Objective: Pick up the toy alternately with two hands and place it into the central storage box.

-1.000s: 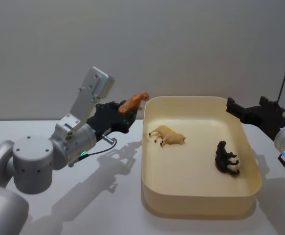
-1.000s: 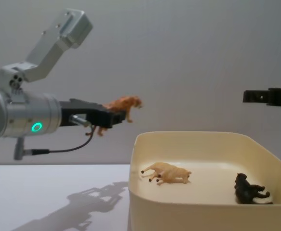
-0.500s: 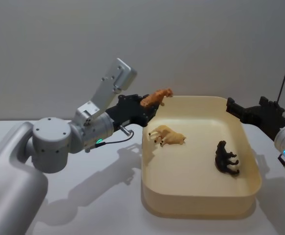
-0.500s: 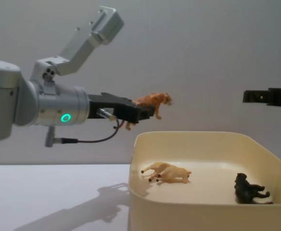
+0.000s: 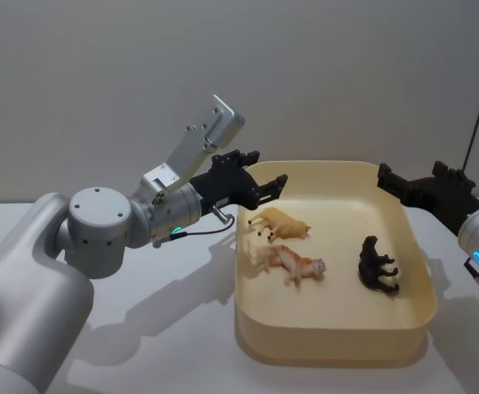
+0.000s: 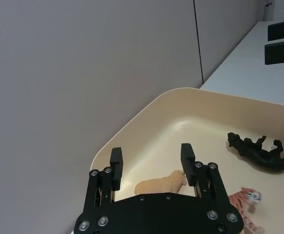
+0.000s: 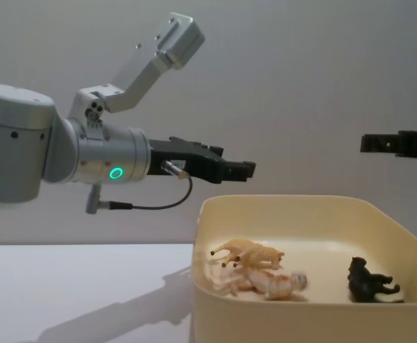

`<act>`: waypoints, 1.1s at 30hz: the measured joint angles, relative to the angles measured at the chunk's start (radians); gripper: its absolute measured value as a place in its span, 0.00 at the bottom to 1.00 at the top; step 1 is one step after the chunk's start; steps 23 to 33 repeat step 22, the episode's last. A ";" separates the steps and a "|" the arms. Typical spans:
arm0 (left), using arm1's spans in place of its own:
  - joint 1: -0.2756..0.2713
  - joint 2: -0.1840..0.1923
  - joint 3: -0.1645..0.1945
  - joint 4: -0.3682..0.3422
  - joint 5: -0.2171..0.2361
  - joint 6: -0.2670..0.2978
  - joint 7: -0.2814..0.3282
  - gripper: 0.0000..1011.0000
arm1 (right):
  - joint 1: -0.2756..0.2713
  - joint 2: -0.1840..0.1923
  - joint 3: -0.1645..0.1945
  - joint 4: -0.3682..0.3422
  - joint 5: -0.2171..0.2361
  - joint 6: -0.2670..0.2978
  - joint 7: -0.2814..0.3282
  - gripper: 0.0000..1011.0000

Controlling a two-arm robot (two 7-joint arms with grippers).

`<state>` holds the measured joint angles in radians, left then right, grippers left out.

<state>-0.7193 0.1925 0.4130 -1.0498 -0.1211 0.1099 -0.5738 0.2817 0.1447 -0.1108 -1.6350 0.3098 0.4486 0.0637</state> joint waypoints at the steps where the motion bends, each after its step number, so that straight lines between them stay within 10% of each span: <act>1: -0.002 -0.001 0.000 0.003 0.001 -0.001 -0.001 0.69 | 0.000 0.000 0.000 0.000 0.000 0.000 0.000 0.99; 12: -0.018 -0.011 0.004 0.029 0.009 -0.014 -0.013 0.99 | 0.000 0.000 0.000 0.000 0.000 0.000 0.000 0.99; 33: -0.024 -0.014 0.006 0.038 0.012 -0.018 -0.018 0.99 | 0.000 0.000 0.000 0.000 0.000 0.000 0.000 0.99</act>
